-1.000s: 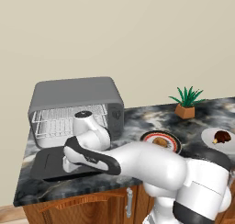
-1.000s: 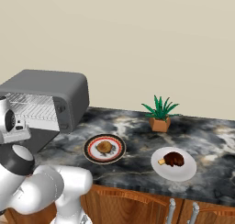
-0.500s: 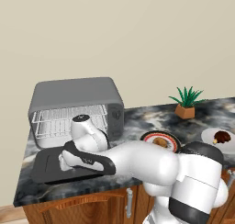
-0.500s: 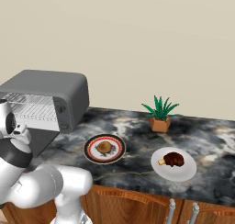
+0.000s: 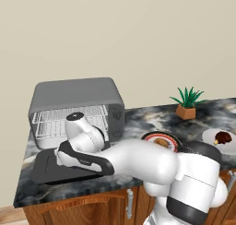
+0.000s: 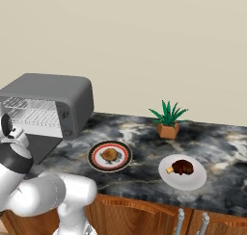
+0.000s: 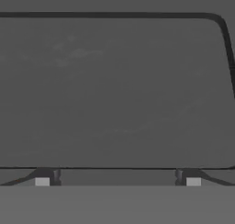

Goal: Open the toaster oven door. Place the bread on the top rack in the toaster oven and place the steak on the bottom rack.

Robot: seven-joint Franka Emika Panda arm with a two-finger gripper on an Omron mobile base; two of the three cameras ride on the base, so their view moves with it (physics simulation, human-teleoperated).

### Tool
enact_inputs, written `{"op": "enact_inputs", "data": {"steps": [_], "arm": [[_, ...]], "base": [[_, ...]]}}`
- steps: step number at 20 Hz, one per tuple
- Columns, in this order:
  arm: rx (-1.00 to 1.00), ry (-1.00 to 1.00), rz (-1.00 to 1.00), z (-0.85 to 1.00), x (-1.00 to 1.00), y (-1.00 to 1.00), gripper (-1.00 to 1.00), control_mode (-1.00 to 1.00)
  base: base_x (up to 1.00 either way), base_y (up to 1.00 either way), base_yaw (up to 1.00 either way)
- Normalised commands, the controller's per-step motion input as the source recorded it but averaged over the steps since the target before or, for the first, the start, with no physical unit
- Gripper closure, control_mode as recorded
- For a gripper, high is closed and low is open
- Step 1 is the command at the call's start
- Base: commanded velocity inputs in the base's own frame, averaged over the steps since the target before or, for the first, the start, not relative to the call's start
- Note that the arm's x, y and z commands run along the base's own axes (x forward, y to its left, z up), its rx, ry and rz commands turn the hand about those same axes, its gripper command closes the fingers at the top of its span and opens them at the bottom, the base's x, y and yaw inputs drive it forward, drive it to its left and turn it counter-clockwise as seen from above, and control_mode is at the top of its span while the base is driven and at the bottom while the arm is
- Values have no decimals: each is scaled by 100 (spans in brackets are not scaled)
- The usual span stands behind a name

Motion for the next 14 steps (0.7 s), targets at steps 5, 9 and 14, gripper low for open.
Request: {"op": "enact_inputs", "data": {"steps": [5, 9, 14], "arm": [[0, -1, 17, 46, -5, 0, -100, -100], [-2, -14, 20, 38, 0, 0, -100, -100], [-11, -28, 9, 23, 2, 0, -100, -100]], "base": [[0, 0, 0], [0, 0, 0], [0, 0, 0]]}}
